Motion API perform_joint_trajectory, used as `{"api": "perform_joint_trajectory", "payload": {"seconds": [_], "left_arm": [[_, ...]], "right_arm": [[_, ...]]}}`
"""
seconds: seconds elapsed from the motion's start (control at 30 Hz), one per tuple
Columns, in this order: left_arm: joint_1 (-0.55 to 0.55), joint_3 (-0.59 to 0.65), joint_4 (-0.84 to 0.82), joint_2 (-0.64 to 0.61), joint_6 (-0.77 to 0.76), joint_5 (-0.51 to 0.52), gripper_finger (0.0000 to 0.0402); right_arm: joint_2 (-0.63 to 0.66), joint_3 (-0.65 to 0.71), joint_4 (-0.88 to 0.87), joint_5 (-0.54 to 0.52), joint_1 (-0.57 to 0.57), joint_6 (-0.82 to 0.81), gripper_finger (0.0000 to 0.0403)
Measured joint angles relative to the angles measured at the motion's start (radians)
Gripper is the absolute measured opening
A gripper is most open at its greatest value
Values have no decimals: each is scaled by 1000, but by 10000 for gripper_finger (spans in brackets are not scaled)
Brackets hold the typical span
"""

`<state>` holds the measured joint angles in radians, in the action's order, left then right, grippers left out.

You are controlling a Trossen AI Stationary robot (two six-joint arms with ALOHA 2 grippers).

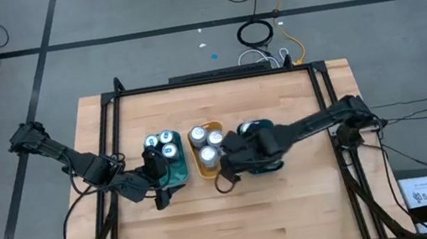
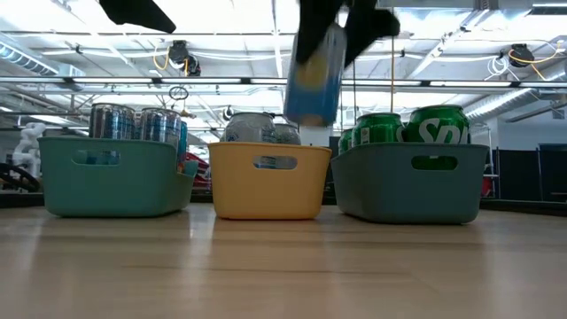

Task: Sort soda cans
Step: Put the blue-white soda can into the yellow bin, then return to Home Position

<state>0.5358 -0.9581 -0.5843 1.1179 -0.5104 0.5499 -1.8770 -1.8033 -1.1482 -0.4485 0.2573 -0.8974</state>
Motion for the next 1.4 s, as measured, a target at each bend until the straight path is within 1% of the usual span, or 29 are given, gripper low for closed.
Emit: {"api": "perform_joint_trajectory", "payload": {"seconds": [0.1,0.17,0.23,0.4,0.53,0.6,0.73,0.9,1.1,1.17,1.33,1.4], "left_arm": [[0,0,-3,0,0,0,396],[0,0,-4,0,0,0,396],[0,0,-5,0,1,0,396],[0,0,-6,0,0,0,396],[0,0,-6,0,-5,0,396],[1,0,-7,0,-5,0,396],[1,0,-6,0,-5,0,396],[1,0,-6,0,-6,0,396],[1,0,-5,0,-6,0,396],[1,0,-5,0,-6,0,396],[1,0,-4,0,-6,0,396],[1,0,-3,0,6,0,396]], "right_arm": [[-42,12,23,33,-29,17,283],[-71,12,80,56,-36,40,283],[-100,10,128,101,-46,53,283],[-186,11,164,109,-65,65,284],[-231,11,169,116,-80,76,285],[-256,11,169,127,-88,64,293],[-257,10,175,160,-95,64,320],[-188,9,168,160,-98,71,351],[-85,9,150,125,-101,79,358],[-50,9,133,136,-101,96,358],[57,9,-9,147,-97,100,358],[102,9,-91,184,-92,100,359]]}}
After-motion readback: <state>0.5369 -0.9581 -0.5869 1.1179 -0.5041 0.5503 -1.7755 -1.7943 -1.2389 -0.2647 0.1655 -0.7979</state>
